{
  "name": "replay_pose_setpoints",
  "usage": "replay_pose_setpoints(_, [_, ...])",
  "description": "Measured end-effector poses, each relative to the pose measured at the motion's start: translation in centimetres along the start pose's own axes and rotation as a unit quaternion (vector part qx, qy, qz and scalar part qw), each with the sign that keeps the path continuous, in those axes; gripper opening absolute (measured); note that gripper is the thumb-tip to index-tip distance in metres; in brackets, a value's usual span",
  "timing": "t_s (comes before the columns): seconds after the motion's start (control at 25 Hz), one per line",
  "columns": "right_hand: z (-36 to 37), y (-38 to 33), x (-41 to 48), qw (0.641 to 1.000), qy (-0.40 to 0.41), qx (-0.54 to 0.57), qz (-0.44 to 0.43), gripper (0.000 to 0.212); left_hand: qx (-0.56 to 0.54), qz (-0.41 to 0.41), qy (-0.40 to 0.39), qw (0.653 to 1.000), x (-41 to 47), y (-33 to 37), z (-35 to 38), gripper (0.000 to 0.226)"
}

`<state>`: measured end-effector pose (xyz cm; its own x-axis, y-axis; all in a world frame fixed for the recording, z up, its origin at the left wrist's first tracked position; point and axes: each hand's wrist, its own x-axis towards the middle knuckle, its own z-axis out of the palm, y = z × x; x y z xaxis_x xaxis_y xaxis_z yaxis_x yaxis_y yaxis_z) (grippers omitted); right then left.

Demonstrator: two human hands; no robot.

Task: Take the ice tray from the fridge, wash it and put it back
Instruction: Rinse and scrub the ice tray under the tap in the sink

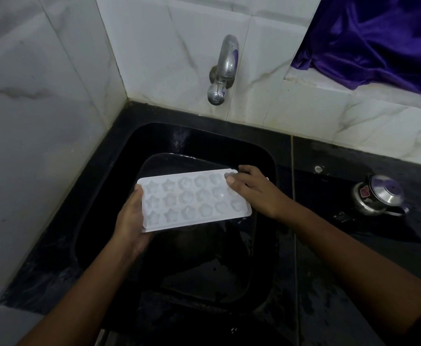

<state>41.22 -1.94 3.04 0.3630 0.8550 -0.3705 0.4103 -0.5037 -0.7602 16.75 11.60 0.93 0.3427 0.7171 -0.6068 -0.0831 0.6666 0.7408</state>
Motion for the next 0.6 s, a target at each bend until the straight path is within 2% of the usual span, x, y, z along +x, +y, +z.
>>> replay_pose_setpoints(0.08, [-0.7,-0.3,0.4,1.0,-0.003,-0.026,0.005,0.042,0.004,-0.001,-0.002,1.0,0.0,-0.2,-0.1,0.05])
replay_pose_setpoints(0.16, [-1.4,-0.4,0.7,0.984,-0.007,-0.173,-0.046,0.048,0.009,-0.003,-0.007,1.0,-0.2,-0.5,0.0,0.049])
replay_pose_setpoints(0.2, [-1.6,-0.5,0.8,0.958,-0.005,-0.276,-0.083,0.055,0.013,-0.005,-0.008,1.0,-0.2,-0.6,0.2,0.049])
replay_pose_setpoints(0.28, [-1.4,-0.6,1.0,0.881,0.024,-0.452,-0.133,0.07,0.016,-0.011,-0.01,1.0,-0.3,-0.8,0.4,0.049])
replay_pose_setpoints(0.36, [-0.8,-0.6,1.0,0.833,0.068,-0.532,-0.135,0.076,0.009,-0.014,-0.012,1.0,-0.2,-0.8,0.6,0.05])
replay_pose_setpoints(0.4, [-0.4,-0.6,0.8,0.831,0.084,-0.536,-0.125,0.077,0.005,-0.012,-0.011,1.0,-0.2,-0.7,0.5,0.05])
replay_pose_setpoints(0.48, [0.4,-0.4,0.2,0.857,0.099,-0.495,-0.103,0.077,-0.007,-0.01,-0.009,1.0,-0.2,-0.5,0.6,0.049])
replay_pose_setpoints(0.6, [1.3,-0.3,-0.4,0.939,0.086,-0.325,-0.071,0.081,-0.019,-0.008,-0.013,1.0,-0.1,-0.3,0.8,0.05])
